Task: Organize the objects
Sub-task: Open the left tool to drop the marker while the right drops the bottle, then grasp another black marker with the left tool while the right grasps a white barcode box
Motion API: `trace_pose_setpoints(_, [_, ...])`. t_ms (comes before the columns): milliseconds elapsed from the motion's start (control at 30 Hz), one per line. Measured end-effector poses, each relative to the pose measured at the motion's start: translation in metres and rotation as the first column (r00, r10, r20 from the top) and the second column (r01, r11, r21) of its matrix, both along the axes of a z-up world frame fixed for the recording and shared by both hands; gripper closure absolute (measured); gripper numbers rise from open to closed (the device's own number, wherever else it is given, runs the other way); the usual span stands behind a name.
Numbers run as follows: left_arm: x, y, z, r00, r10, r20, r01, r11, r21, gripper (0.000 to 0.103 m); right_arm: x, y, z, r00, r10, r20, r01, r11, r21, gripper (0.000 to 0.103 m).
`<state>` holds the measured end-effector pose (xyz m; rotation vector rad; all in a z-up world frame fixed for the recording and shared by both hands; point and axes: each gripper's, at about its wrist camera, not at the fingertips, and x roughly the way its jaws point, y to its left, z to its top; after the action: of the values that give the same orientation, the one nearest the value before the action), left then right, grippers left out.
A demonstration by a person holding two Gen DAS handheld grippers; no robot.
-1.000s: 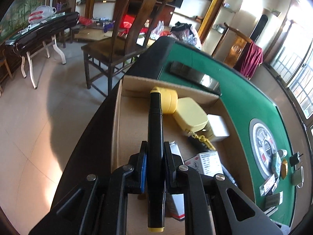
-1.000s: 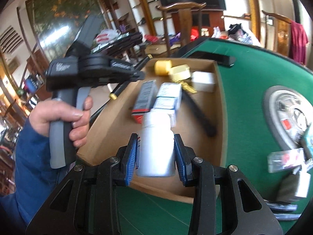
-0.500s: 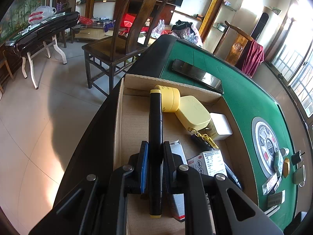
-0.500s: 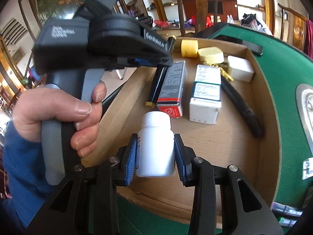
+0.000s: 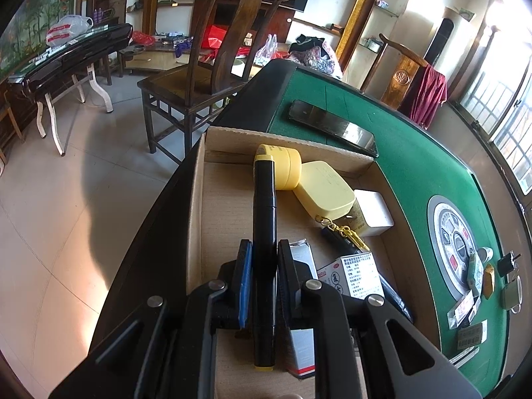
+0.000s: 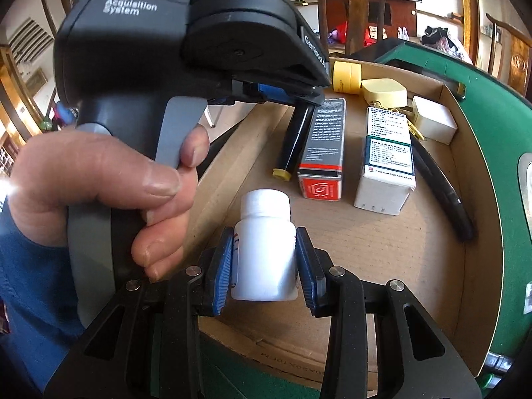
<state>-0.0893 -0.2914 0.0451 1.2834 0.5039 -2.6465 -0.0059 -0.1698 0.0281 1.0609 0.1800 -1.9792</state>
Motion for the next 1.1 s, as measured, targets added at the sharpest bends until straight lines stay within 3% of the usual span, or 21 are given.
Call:
trace_pose_setpoints(367, [-0.002, 0.001, 0.001, 1.0, 0.014, -0.004, -0.014, 1.0, 0.013, 0.083, 0.008, 0.009, 0.012, 0.999, -0.016, -0.04, 0.015, 1.0, -0.021, 0.067])
trace_pose_setpoints(767, [0.011, 0.01, 0.025, 0.989, -0.016, -0.148, 0.023, 0.999, 0.047, 0.083, -0.002, 0.03, 0.023, 0.997, -0.055, -0.049, 0.049, 0.992, -0.118, 0.067])
trace_pose_setpoints(967, [0.013, 0.047, 0.036, 0.965, -0.16, -0.21, 0.166, 0.986, 0.015, 0.083, -0.007, 0.076, 0.031, 0.992, -0.127, -0.01, 0.123, 0.975, -0.184, 0.067])
trace_pose_setpoints(1067, [0.013, 0.075, 0.037, 0.94, -0.272, -0.206, 0.275, 0.961, -0.016, 0.083, -0.014, 0.109, 0.037, 0.983, -0.182, 0.021, 0.182, 0.955, -0.235, 0.067])
trace_pose_setpoints(1100, [0.014, 0.091, 0.037, 0.921, -0.334, -0.203, 0.334, 0.942, -0.033, 0.083, -0.019, 0.119, 0.039, 0.98, -0.196, 0.031, 0.197, 0.948, -0.249, 0.067])
